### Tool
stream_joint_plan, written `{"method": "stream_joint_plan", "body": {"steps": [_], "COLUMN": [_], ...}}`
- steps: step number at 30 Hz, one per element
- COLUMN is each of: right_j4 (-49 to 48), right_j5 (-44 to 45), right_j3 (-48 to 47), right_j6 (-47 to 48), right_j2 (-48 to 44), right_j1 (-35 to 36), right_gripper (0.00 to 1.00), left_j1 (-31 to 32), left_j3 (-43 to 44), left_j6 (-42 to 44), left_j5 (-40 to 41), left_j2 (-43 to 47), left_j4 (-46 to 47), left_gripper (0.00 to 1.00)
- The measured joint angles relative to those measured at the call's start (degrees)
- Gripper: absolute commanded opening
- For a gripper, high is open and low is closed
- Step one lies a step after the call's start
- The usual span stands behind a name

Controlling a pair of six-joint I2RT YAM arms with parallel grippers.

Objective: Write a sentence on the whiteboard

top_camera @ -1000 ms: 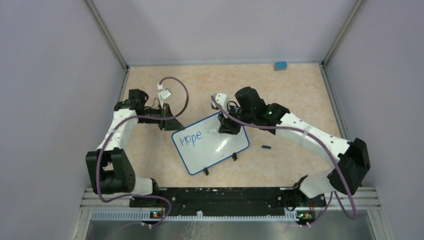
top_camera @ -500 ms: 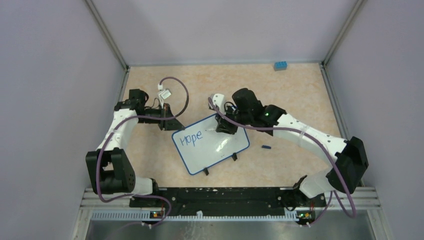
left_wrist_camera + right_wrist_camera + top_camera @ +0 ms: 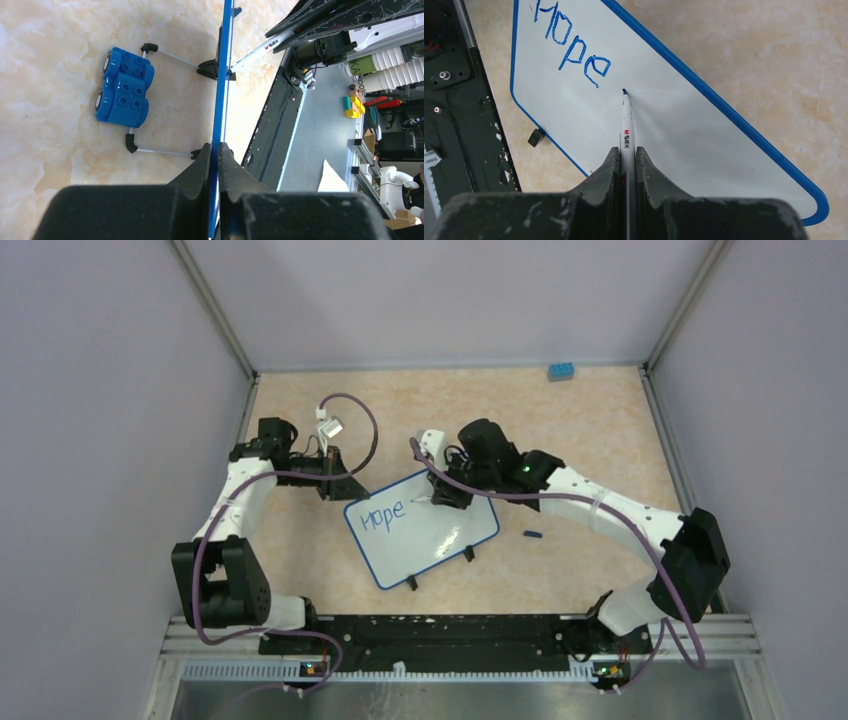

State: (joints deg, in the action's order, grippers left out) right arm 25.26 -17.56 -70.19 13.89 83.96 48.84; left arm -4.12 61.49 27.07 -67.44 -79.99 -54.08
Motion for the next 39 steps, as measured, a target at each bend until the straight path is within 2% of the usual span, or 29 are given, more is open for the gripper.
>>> {"method": "stream_joint_plan", "body": {"steps": [39], "right_j4": [0.2], "right_j5": [-2.1], "right_j3": [2.7], "right_j6": [0.0], "right_j2": [-0.7], "right_j1": [-0.6], "right_gripper": [0.00], "left_j1": [0.0], "left_j3": [0.0], "left_j6": [0.0], "left_j5": [0.4], "left_j2": [0.0], "left_j4": [0.2], "left_gripper": [0.00]}}
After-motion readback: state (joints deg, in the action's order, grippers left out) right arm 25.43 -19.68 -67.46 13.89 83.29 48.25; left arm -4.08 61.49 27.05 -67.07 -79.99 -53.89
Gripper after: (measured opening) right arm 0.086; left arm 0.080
